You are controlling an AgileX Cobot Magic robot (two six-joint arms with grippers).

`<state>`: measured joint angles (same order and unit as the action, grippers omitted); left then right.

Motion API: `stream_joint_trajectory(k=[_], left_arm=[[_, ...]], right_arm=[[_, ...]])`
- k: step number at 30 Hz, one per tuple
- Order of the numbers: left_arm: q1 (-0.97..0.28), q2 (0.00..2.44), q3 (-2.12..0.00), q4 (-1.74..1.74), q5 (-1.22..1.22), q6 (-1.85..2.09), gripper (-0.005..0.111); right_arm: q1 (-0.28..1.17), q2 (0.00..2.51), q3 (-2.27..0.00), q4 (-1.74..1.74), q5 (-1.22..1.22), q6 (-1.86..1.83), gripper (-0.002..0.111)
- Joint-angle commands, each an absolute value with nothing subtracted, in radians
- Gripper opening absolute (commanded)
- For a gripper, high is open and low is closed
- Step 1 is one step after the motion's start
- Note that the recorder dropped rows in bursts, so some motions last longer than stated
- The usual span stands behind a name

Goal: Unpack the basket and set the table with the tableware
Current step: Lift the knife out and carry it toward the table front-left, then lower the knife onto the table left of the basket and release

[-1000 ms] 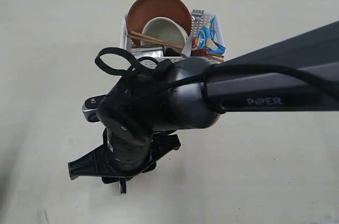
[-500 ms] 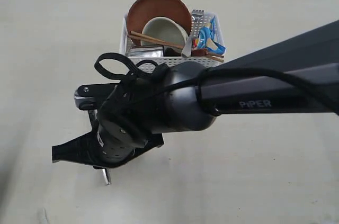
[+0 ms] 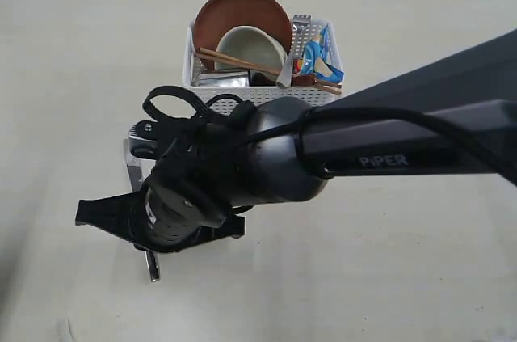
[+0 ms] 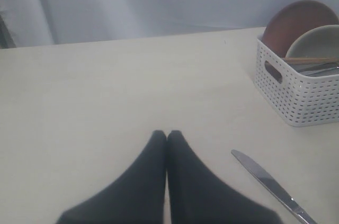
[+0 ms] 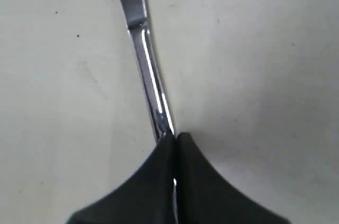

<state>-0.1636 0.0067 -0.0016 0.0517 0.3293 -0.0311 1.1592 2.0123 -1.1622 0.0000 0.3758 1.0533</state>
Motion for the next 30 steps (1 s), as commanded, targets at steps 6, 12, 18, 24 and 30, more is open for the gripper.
stream_joint_trajectory(k=[6,12,18,24,30], left_arm=[[-0.161,0.000,0.000,0.050,0.321,-0.031,0.000],[-0.161,0.000,0.000,0.050,0.321,-0.031,0.000],[-0.161,0.000,0.000,0.050,0.321,-0.031,0.000],[-0.161,0.000,0.000,0.050,0.321,-0.031,0.000],[-0.161,0.000,0.000,0.050,0.321,-0.031,0.000]], right_arm=[[1.153,1.992,-1.350,-0.059,0.570,0.803,0.022],[1.153,2.133,-1.517,-0.027,0.861,0.626,0.041],[1.153,2.214,-1.601,0.000,0.868,0.601,0.041],[1.153,2.257,-1.603,0.000,0.907,0.601,0.034],[1.144,2.259,-1.603,0.000,0.954,0.624,-0.001]])
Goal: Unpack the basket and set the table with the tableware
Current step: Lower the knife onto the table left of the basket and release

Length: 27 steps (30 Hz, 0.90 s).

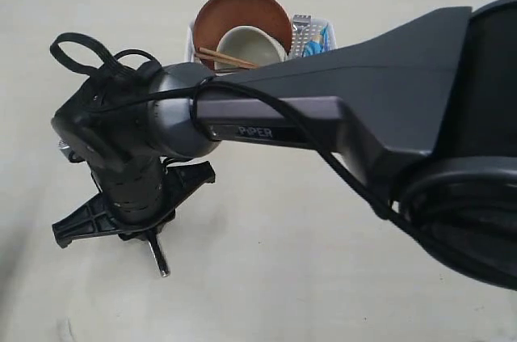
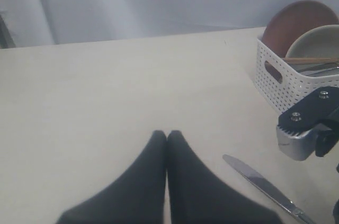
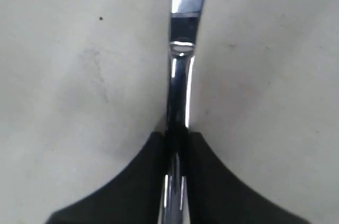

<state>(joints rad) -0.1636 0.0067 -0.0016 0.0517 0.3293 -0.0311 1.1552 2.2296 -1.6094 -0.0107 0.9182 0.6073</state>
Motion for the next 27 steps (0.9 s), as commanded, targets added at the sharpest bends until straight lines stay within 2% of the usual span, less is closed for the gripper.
stream_joint_trajectory(k=[1,14,27], left_arm=[[-0.161,0.000,0.000,0.050,0.321,-0.031,0.000],[-0.161,0.000,0.000,0.050,0.321,-0.031,0.000],[-0.161,0.000,0.000,0.050,0.321,-0.031,0.000]], right_arm=[[1.141,2.259,-1.603,0.000,0.962,0.648,-0.001],[1.119,2.199,-1.603,0.000,0.959,1.018,-0.001],[1.095,2.199,-1.603,-0.027,0.883,1.073,-0.001]])
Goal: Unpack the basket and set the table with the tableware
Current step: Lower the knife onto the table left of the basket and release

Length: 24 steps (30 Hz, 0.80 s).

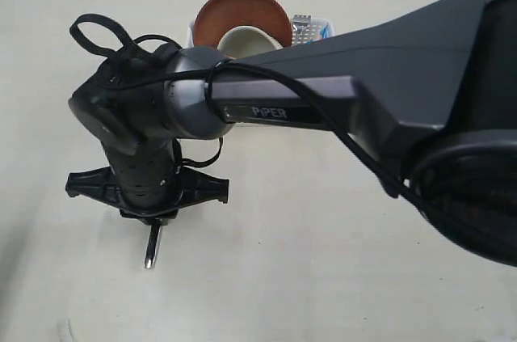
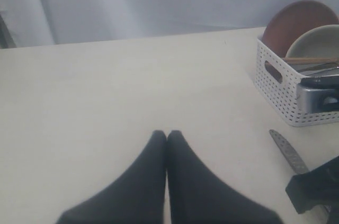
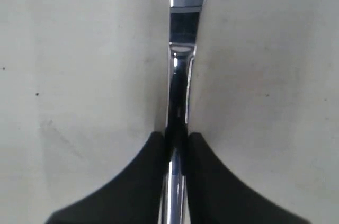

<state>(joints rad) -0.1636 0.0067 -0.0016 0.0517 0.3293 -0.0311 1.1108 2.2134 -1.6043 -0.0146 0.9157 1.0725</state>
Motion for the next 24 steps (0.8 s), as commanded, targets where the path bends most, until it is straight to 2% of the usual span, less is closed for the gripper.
stream_joint_trajectory(k=[1,17,19,22,24], left_arm=[[-0.161,0.000,0.000,0.050,0.321,-0.031,0.000],[-0.161,0.000,0.000,0.050,0.321,-0.031,0.000],[-0.161,0.000,0.000,0.050,0.321,-0.031,0.000],[-0.161,0.000,0.000,0.050,0.321,-0.031,0.000],[-0.161,0.000,0.000,0.050,0.321,-0.031,0.000]], right_arm=[[1.095,2.199,-1.603,-0.033,0.866,1.054,-0.001],[1.087,2.205,-1.603,-0.016,0.860,1.047,0.001],[1.084,2.205,-1.603,-0.016,0.864,1.047,0.011],[1.084,2.205,-1.603,-0.016,0.872,1.029,0.036],[1.084,2.203,-1.603,-0.016,0.872,1.018,0.048]])
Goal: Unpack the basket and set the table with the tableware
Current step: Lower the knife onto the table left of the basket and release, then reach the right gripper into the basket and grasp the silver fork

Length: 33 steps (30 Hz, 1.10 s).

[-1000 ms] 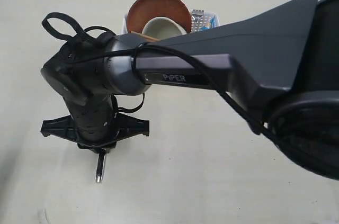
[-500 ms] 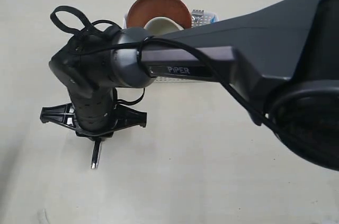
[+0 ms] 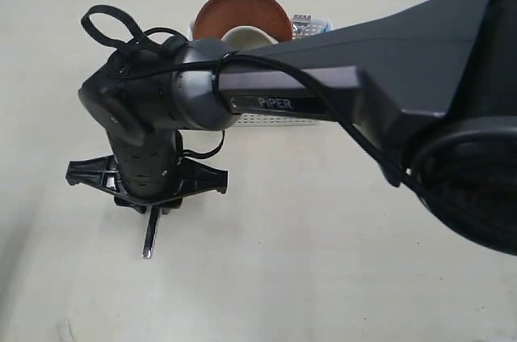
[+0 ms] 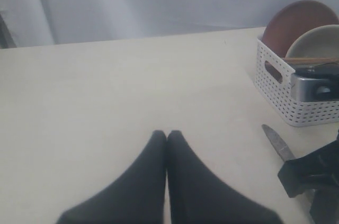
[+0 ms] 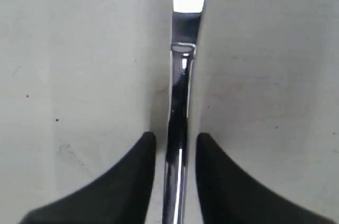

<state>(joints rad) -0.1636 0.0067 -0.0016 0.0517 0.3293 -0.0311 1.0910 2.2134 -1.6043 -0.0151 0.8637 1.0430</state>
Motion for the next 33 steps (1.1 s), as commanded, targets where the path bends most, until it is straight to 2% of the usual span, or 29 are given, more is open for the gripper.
stream_joint_trajectory(k=[1,6,13,22,33], left_arm=[[-0.161,0.000,0.000,0.050,0.321,-0.031,0.000],[-0.161,0.000,0.000,0.050,0.321,-0.031,0.000],[-0.161,0.000,0.000,0.050,0.321,-0.031,0.000],[-0.161,0.000,0.000,0.050,0.321,-0.031,0.000],[-0.161,0.000,0.000,0.050,0.321,-0.031,0.000]], right_arm=[[1.084,2.203,-1.603,-0.016,0.872,1.006,0.052],[1.067,2.201,-1.675,-0.023,0.973,0.914,0.051],[0.965,2.114,-1.796,-0.028,1.180,0.776,0.049],[0.764,1.922,-1.800,-0.065,1.221,0.758,0.049],[0.639,1.983,-1.787,-0.137,1.221,0.687,0.049]])
